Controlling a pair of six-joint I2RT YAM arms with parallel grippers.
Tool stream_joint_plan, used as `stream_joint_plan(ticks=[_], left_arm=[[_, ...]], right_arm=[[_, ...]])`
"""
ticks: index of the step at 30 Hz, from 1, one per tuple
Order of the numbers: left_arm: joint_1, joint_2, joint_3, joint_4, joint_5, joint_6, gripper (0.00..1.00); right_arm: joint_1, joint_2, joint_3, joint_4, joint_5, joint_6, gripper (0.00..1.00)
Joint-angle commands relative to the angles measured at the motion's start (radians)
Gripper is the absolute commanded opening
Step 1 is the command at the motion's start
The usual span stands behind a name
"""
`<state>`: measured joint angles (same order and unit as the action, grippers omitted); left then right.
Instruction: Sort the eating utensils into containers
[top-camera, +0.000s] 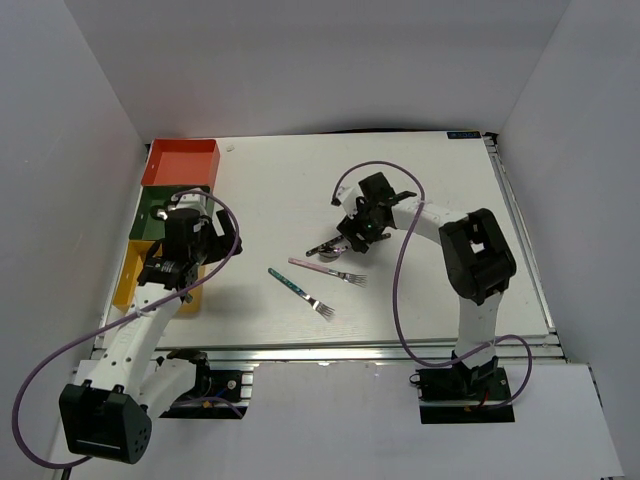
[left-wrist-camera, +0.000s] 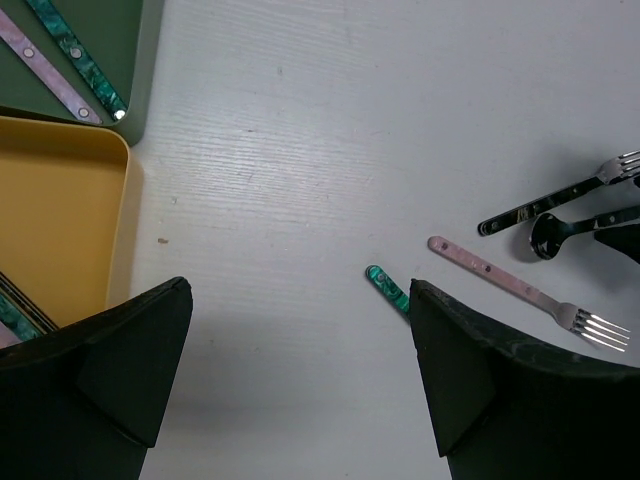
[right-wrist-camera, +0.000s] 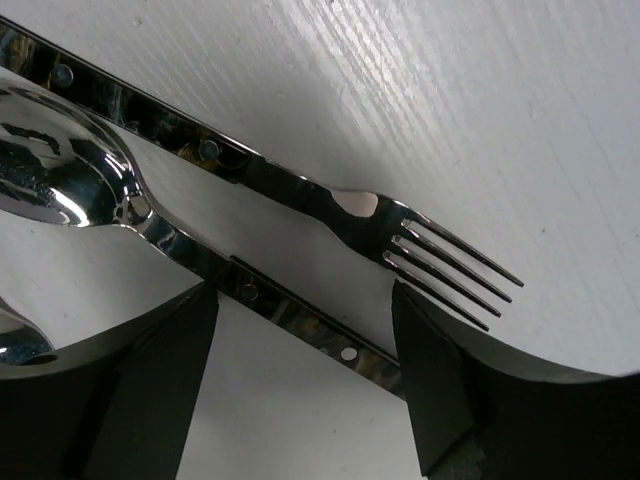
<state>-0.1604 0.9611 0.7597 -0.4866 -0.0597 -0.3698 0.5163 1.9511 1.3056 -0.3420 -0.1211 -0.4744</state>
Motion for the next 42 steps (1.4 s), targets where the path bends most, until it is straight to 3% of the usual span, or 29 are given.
stream_joint_plan(ticks=[1,9,12,16,26,30,32,34,37,38,40,42], left_arm=[[-0.005,-0.015,-0.005,0.043,0.024,0.012,0.98],[-0.005,0.011,0.001,0.043,0.027,0.012,0.98],[-0.005,0.008,0.000,0.042,0.026,0.011,0.98],[-0.005,-0.001,-0.003,0.045,0.024,0.008,0.98],[-0.005,0.002,-0.002,0.042,0.018,0.003,0.98],[-0.005,0.008,-0.002,0.045,0.021,0.002,0.98],[-0.005,0.016,0.003,0.054,0.056,-0.009,0.98],[-0.007,0.042,0.007,0.074,0.191,-0.052,0.98],[-0.045,0.056,-0.046,0.277,0.415,-0.226,0.98],[-0.069,0.056,-0.093,0.448,0.443,-0.339,0.98],[-0.166,0.070,-0.120,0.662,0.449,-0.424,0.98],[-0.262,0.086,-0.109,0.732,0.411,-0.465,0.98]], right_arm=[[-0.013,0.040,0.044,-0.097,-0.101,-0.066,0.74],[0.002,-0.087,-0.163,0.018,-0.057,-0.024,0.62],[0.010,-0.110,-0.218,0.050,-0.017,-0.018,0.50],[0.030,-0.136,-0.262,0.093,0.021,-0.001,0.43],[0.090,-0.202,-0.331,0.147,0.112,0.023,0.11],[0.100,-0.277,-0.338,0.143,0.094,0.031,0.03],[0.103,-0.337,-0.329,0.133,0.075,0.049,0.00],[0.103,-0.372,-0.286,0.109,0.036,0.121,0.00],[0.111,-0.422,-0.238,0.109,-0.059,0.282,0.00],[0.114,-0.435,-0.229,0.109,-0.071,0.331,0.00],[0.125,-0.440,-0.217,0.119,-0.109,0.469,0.00],[0.151,-0.432,-0.177,0.101,-0.147,0.565,0.00]])
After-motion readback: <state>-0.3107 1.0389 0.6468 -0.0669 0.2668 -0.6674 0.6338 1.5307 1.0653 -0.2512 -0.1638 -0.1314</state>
